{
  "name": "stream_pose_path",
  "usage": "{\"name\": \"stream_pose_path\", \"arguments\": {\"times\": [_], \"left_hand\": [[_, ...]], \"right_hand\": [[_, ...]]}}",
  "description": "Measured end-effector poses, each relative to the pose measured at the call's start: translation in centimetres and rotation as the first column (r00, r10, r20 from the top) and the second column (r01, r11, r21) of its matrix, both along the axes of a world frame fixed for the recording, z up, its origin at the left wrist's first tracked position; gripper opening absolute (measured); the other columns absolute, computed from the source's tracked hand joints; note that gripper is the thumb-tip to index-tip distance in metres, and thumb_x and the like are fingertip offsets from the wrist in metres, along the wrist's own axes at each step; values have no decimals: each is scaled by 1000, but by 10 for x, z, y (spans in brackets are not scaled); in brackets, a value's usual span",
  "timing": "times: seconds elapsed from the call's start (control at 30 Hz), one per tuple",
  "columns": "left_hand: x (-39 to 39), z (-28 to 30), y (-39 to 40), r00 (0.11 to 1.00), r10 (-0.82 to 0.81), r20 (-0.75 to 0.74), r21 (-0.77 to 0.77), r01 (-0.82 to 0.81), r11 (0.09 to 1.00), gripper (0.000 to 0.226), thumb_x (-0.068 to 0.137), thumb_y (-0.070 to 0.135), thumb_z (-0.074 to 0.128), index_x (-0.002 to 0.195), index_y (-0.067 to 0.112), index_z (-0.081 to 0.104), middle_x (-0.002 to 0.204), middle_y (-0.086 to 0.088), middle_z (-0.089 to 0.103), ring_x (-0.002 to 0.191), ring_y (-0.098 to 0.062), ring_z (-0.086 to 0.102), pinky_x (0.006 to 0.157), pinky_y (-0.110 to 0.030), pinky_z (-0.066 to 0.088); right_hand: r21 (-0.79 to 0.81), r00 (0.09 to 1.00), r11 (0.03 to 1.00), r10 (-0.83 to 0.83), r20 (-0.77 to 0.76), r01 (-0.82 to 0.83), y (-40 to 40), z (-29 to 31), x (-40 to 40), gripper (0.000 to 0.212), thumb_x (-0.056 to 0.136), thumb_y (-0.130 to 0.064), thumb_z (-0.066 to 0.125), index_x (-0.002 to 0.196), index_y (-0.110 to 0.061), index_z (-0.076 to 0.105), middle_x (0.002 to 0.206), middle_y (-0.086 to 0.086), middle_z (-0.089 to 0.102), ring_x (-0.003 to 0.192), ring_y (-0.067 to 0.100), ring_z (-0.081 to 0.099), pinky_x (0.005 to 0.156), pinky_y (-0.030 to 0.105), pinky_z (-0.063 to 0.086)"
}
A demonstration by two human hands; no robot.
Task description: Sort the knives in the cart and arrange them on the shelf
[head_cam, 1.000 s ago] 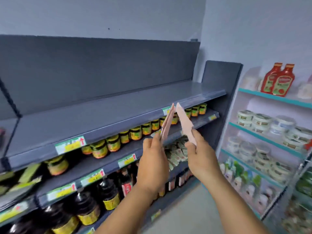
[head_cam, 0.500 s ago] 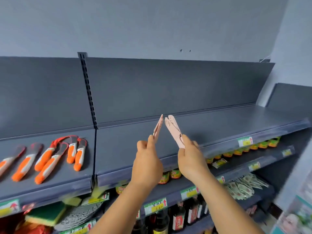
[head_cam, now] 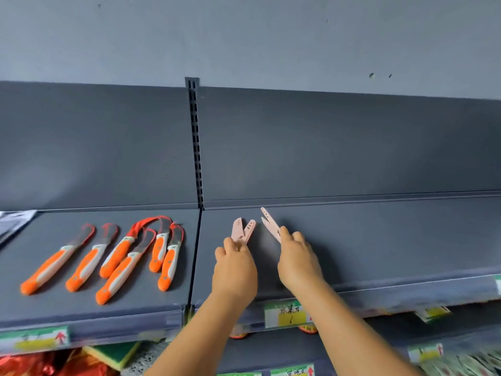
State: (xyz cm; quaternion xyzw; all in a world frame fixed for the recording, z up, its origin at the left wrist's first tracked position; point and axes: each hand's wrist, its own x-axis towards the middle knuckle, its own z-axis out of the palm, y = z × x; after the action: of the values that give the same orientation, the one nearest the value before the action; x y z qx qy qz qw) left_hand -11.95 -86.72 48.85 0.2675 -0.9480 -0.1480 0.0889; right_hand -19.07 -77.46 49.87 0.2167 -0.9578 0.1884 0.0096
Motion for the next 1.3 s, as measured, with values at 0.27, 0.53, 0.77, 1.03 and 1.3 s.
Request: {"name": "stream_pose_path", "arguments": {"times": [0.27, 0.53, 0.77, 1.03, 1.3], "left_hand": [[-18, -8, -16, 998, -31, 61, -56, 35, 998, 44, 95, 18, 37, 139, 12, 37, 143, -7, 27, 128, -29, 28, 105, -33, 27], [-14, -9, -18, 997, -73, -14, -38, 72, 997, 48, 100, 28, 32, 145, 11, 24, 146, -8, 26, 133, -27, 26, 107, -35, 25], [12, 14, 13, 929, -301, -216, -152, 273, 950, 47, 98, 22, 40, 142, 8, 32, 143, -7, 38, 131, -26, 34, 106, -34, 29], [51, -23, 97, 745, -622, -241, -193, 591, 783, 40, 87, 21, 60, 124, 5, 55, 114, -9, 61, 104, -30, 58, 86, -37, 48], [81, -99, 192, 553, -829, -85, -95, 823, 560, 43, 79, 27, 58, 117, 6, 61, 110, -10, 65, 96, -31, 64, 80, -37, 53]], "right_hand": [[128, 990, 982, 138, 35, -142, -31, -23, -23, 48, 100, -26, 30, 147, -18, 21, 149, 0, 29, 136, 24, 27, 109, 39, 28], [72, 987, 987, 135, 86, -141, -24, -10, -15, 52, 102, -30, 29, 150, -19, 13, 155, 1, 21, 140, 24, 24, 112, 38, 24], [-4, 998, 999, 32, -52, -32, 30, 10, 22, 56, 102, -36, 28, 152, -21, 9, 160, -2, 9, 147, 18, 7, 117, 37, 12], [-92, 976, 972, -216, -3, 214, 142, -26, 95, 56, 101, -38, 32, 152, -21, 15, 158, -4, 14, 145, 13, 10, 116, 29, 10], [-54, 839, 846, -515, 177, 531, 247, -106, 164, 60, 97, -45, 31, 149, -15, 25, 154, 4, 28, 142, 18, 24, 115, 31, 20]]}}
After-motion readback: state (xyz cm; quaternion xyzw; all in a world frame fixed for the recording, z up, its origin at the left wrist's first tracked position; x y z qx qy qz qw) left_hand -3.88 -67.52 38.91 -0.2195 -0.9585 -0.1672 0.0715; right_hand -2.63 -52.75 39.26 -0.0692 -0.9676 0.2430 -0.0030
